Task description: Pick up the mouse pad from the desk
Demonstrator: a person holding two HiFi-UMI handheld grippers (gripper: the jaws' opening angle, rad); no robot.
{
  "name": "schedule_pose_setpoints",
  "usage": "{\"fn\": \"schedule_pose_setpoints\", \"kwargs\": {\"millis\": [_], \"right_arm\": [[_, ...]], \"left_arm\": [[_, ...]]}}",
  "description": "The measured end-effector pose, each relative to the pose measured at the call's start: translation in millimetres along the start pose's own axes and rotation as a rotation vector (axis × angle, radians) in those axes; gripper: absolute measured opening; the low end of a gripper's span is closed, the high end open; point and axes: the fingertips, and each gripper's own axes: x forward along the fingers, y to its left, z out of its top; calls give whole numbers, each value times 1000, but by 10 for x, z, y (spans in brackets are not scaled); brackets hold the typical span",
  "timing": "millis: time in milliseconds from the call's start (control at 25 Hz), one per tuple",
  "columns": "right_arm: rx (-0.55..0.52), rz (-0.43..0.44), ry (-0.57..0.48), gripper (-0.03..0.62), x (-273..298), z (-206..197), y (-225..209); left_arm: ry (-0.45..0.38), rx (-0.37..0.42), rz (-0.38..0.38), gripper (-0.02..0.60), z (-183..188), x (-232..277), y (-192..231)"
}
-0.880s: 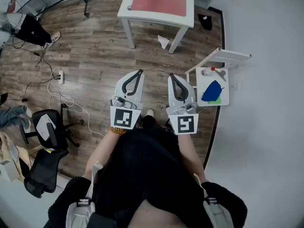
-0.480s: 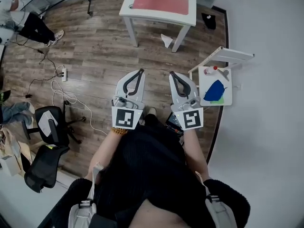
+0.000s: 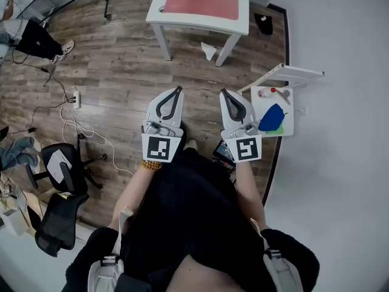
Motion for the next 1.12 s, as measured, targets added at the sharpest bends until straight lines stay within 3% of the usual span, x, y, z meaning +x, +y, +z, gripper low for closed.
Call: {"fn": "schedule_pose_setpoints", "kwargs": {"millis": [360, 600, 760, 920, 1120], "right_arm": [[-104, -30, 101, 26, 725, -75, -767], [-157, -83, 138, 26, 1286, -80, -1070], [-202, -124, 146, 26, 1508, -56, -1380], [-177, -179, 182, 26, 1610, -316, -1764], [-157, -153, 204, 26, 1849, -463, -2119]], "left_arm": [[-15, 34, -57, 0, -82, 908, 531], [-4, -45, -61, 0, -280, 1342, 1088], [17, -47, -89, 0, -435, 1716, 1304], [42, -29, -111, 0, -646, 2145, 1384], [77, -20, -111, 0, -656, 2545, 1447]]}}
